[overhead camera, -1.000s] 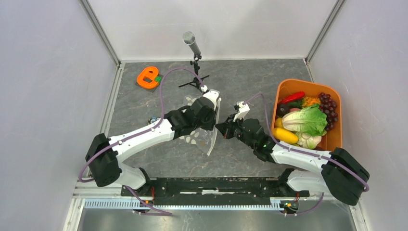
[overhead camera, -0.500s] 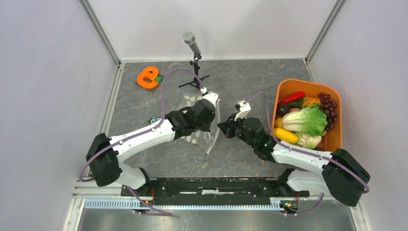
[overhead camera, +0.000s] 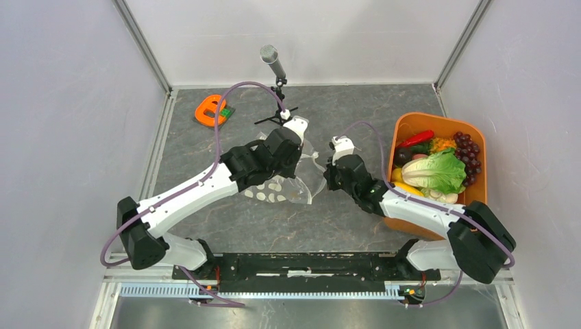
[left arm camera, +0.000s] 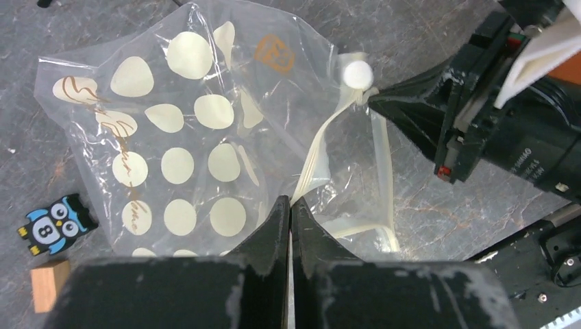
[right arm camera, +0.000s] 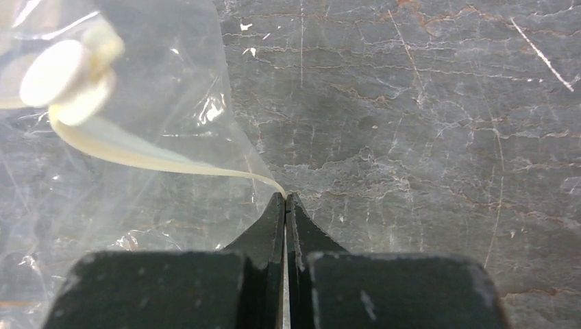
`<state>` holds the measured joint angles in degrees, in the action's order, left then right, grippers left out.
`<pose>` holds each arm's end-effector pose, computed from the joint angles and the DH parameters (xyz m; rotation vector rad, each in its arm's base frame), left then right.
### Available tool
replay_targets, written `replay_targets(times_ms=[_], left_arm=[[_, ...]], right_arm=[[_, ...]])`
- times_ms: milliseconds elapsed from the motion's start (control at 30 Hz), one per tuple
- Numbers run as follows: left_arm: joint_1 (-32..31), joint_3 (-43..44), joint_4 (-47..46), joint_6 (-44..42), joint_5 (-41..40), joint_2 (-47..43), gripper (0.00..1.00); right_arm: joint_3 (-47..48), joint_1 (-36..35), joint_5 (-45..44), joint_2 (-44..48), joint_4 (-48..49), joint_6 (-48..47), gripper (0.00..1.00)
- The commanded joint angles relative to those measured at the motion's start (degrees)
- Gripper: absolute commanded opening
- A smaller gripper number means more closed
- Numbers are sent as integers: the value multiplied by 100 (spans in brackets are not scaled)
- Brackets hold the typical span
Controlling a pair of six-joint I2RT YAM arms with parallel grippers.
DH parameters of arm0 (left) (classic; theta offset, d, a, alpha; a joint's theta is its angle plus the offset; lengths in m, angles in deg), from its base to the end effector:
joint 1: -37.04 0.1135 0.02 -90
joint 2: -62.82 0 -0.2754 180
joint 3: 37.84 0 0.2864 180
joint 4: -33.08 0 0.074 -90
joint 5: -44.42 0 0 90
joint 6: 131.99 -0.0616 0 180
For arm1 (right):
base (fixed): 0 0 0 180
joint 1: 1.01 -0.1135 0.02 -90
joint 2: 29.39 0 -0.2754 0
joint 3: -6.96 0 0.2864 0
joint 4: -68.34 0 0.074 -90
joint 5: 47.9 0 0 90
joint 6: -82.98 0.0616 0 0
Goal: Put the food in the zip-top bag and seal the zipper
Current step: Open the zipper of the food storage bag.
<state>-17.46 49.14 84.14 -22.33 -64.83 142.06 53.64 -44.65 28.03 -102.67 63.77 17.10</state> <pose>0.2189 -0.2719 0.3320 0.5247 2.2308 -0.2854 0.2356 0.2040 0.1798 -0.2144 2.1184 0.4500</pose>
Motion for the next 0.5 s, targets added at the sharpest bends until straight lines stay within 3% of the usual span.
replay_targets(times_ms=[0, 267, 467], left_arm=[[-25, 397, 568, -182, -30, 114, 2], [-24, 306, 431, 204, 732, 708, 2], [18, 46, 2, 586, 903, 763, 2]], right_arm=[[474, 97, -57, -210, -559, -476, 0], [474, 138, 1214, 45, 157, -794, 5], [559, 171, 1260, -85, 10, -849, 10]])
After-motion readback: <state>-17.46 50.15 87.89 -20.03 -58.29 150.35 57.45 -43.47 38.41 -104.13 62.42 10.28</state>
